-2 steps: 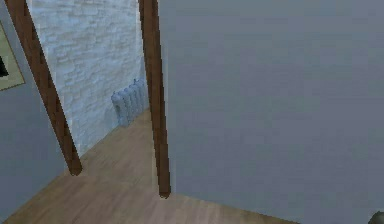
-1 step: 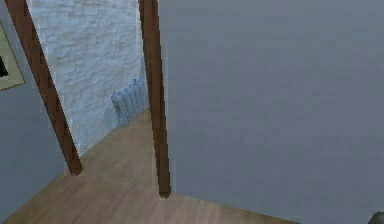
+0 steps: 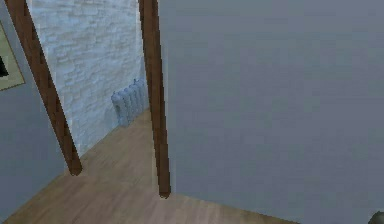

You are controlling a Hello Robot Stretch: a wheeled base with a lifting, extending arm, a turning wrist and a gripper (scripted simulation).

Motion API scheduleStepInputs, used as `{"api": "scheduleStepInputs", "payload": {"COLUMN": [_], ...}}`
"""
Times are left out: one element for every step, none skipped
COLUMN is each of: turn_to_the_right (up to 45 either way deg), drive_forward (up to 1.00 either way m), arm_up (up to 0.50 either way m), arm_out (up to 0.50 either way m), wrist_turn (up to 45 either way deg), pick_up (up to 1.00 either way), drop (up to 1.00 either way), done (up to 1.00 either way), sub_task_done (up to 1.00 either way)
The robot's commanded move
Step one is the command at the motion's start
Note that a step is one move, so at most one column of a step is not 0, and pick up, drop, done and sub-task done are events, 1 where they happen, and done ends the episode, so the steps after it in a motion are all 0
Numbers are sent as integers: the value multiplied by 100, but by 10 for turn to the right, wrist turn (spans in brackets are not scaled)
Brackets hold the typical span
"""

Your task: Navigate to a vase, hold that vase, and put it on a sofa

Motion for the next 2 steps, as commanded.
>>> {"api": "scheduleStepInputs", "payload": {"turn_to_the_right": [0, 0], "drive_forward": [0, 0], "arm_up": [-36, -32], "arm_out": [0, 0], "wrist_turn": [0, 0], "pick_up": [0, 0], "drop": [0, 0], "done": [0, 0], "sub_task_done": [0, 0]}}
